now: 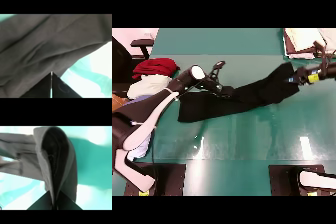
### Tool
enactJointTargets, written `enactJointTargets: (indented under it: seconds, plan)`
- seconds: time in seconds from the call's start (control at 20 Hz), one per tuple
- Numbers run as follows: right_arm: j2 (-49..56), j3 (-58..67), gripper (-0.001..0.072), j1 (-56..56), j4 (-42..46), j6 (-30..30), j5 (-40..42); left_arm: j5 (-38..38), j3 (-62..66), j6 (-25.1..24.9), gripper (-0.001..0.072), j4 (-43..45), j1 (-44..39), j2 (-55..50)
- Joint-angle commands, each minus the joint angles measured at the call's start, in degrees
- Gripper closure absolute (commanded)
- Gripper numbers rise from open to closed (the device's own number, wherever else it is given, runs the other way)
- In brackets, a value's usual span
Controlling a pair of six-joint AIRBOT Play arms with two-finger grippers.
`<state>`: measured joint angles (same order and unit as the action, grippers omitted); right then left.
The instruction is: Fold the shirts.
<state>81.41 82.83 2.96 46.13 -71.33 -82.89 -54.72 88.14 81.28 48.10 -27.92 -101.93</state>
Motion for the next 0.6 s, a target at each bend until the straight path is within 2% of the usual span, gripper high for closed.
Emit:
enactJointTargets:
  seconds: [0.0,0.2,0.45,0.55]
  plan:
    - [-3.7,8.1,0.0697,-5.4,-0.1,-4.7,-1.2,-1.3,7.0,2.0,0.0685,-0.1,-2.4,-6.9]
    - [-3.7,13.9,0.0697,-12.0,-0.1,-7.1,-1.2,-0.9,9.4,4.4,0.0685,0.6,-2.4,-10.6]
    - [-3.0,14.8,0.0697,-18.2,-0.1,-7.3,-0.1,3.3,9.7,4.3,0.0685,1.0,-2.4,-11.1]
    - [-3.0,14.8,0.0697,-19.8,-0.1,-7.1,1.5,0.4,11.4,4.2,0.0685,1.3,-0.9,-11.0]
